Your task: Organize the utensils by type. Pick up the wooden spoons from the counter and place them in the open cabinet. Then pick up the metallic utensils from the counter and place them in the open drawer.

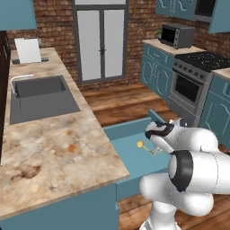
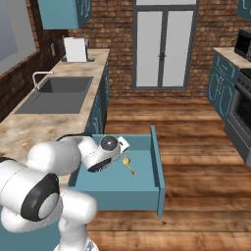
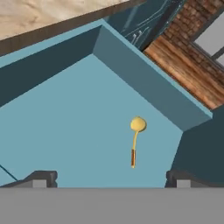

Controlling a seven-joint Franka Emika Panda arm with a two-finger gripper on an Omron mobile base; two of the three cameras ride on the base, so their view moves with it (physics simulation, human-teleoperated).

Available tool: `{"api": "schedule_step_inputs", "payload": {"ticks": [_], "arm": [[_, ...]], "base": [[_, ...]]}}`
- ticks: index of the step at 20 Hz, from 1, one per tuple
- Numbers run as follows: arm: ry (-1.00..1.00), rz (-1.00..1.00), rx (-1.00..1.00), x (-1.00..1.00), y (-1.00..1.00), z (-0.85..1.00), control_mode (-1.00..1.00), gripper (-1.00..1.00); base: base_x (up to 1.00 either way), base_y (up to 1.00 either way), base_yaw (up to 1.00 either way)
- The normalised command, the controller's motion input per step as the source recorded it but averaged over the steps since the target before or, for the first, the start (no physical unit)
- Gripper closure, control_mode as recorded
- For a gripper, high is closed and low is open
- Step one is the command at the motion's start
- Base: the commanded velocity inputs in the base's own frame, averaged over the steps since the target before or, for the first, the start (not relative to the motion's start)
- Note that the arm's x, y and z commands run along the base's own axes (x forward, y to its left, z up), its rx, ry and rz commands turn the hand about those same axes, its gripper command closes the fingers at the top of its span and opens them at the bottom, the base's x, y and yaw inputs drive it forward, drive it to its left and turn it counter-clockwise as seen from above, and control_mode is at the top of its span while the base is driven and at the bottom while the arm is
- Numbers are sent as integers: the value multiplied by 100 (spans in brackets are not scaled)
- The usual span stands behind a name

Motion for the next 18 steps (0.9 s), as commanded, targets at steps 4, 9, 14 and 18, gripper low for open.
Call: {"api": "schedule_step_inputs", "payload": {"ticks": [4, 9, 14, 18], "arm": [[21, 42, -18, 12, -13, 100, -100, -100], [23, 35, -26, 2, 0, 100, -100, -100], [9, 34, -33, -31, 14, 95, -100, -100], [-21, 24, -28, -95, 32, 51, -100, -100]], "base": [[0, 0, 0], [0, 0, 0], [0, 0, 0], [0, 0, 0]]}}
